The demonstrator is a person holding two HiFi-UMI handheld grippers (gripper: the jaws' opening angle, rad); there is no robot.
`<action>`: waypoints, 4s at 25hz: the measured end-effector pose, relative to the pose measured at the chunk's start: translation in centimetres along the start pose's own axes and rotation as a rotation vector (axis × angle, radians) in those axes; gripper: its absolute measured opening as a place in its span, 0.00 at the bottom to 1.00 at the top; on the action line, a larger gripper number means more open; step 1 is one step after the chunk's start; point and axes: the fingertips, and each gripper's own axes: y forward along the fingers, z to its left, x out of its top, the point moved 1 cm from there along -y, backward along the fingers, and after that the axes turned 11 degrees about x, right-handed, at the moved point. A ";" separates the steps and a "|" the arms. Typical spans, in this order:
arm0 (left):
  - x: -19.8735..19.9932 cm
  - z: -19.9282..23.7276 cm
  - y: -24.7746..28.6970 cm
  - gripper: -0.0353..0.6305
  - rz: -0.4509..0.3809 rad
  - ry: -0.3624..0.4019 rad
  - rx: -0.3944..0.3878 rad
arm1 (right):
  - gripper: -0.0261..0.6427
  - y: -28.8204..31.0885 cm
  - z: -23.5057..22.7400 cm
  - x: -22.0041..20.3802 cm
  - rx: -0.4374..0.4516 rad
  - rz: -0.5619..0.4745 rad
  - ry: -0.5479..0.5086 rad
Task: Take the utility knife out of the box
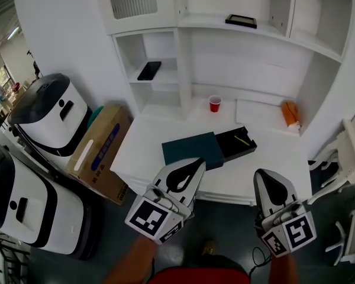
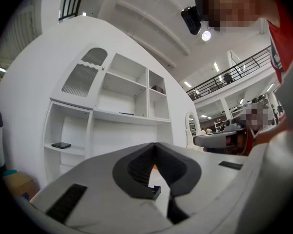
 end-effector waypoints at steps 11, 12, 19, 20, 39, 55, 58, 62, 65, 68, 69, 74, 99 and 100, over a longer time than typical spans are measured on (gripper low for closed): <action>-2.1 1.4 7.2 0.07 0.024 0.000 0.039 | 0.03 4.2 -8.0 -2.9 0.024 0.050 0.037; -2.4 1.6 7.7 0.07 0.027 -0.001 0.036 | 0.04 4.6 -8.5 -3.2 0.022 0.058 0.037; -4.7 3.3 11.0 0.07 0.048 0.000 -0.007 | 0.06 8.1 -11.3 -5.2 -0.002 0.109 0.024; -5.0 3.5 11.3 0.07 0.063 -0.005 -0.016 | 0.06 8.6 -11.6 -5.6 -0.005 0.124 0.022; -7.8 6.9 15.1 0.07 0.130 -0.061 -0.013 | 0.18 15.2 -18.7 -20.1 0.131 0.662 0.031; -8.7 9.3 15.6 0.07 0.171 -0.034 0.054 | 0.31 18.0 -23.1 -33.0 0.258 1.195 0.119; -8.9 9.5 15.9 0.07 0.173 -0.041 0.053 | 0.31 17.9 -23.5 -34.3 0.254 1.257 0.129; -9.2 10.0 16.2 0.07 0.178 -0.047 0.057 | 0.31 18.3 -23.6 -35.4 0.265 1.298 0.161; -9.4 10.4 16.4 0.07 0.182 -0.052 0.061 | 0.31 18.4 -23.5 -36.0 0.276 1.350 0.154; -9.5 10.7 16.6 0.07 0.183 -0.050 0.062 | 0.22 18.4 -23.6 -36.4 0.280 1.396 0.117; -9.6 10.8 16.6 0.07 0.185 -0.051 0.061 | 0.18 18.3 -23.7 -36.4 0.280 1.405 0.108; -10.1 11.1 16.9 0.07 0.193 -0.060 0.059 | 0.18 18.3 -23.6 -36.5 0.299 1.420 0.079; -8.6 8.0 17.1 0.07 0.168 -0.057 -0.015 | 0.14 17.0 -21.0 -16.8 0.144 0.568 0.171; -8.4 7.8 17.1 0.07 0.164 -0.056 -0.021 | 0.14 16.7 -20.5 -15.2 0.139 0.503 0.177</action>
